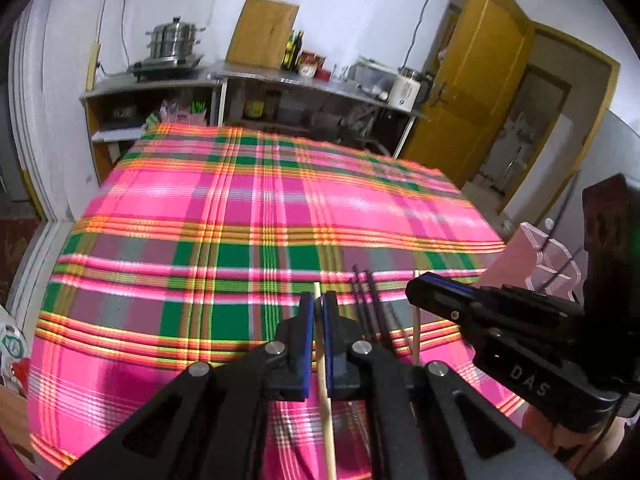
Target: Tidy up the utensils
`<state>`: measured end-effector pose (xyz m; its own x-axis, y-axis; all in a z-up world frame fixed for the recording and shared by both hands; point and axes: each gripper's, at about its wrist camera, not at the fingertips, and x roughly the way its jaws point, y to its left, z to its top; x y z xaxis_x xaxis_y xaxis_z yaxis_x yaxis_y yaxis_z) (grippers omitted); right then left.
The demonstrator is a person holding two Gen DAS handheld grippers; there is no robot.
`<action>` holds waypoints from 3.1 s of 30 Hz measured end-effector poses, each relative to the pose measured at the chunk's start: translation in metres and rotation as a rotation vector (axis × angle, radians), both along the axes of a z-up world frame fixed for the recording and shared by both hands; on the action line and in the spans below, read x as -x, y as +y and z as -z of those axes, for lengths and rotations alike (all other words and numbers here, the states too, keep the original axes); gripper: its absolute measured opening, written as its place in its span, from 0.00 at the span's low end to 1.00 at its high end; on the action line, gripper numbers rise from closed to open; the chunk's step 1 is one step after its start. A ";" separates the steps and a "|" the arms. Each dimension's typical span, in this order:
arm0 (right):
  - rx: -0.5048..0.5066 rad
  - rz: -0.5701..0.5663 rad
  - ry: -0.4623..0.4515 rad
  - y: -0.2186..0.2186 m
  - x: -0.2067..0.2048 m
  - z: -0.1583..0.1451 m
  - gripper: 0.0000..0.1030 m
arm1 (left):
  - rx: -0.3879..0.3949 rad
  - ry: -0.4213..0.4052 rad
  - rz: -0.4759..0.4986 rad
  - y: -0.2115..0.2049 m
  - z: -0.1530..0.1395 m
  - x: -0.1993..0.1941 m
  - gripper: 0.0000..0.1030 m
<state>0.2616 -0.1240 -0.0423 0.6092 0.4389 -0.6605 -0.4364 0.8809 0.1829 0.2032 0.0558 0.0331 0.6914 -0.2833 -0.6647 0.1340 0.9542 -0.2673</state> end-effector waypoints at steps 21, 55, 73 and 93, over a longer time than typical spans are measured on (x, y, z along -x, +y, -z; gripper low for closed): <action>-0.064 0.056 -0.167 -0.046 0.078 -0.072 0.04 | -0.007 -0.115 0.069 -0.024 -0.077 0.060 0.04; -0.133 0.357 -0.342 -0.197 0.110 -0.156 0.04 | 0.131 -0.214 0.304 -0.147 -0.170 0.024 0.04; -0.142 0.404 -0.193 -0.220 0.059 -0.094 0.04 | 0.118 -0.083 0.294 -0.173 -0.106 -0.036 0.04; -0.114 0.419 -0.170 -0.222 0.057 -0.080 0.15 | 0.082 -0.116 0.259 -0.160 -0.096 -0.028 0.20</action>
<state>0.2045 -0.3462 0.0373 0.8449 0.1959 -0.4978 -0.0791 0.9661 0.2459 0.2316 -0.1045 0.1293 0.6592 -0.5095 -0.5531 0.4042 0.8603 -0.3107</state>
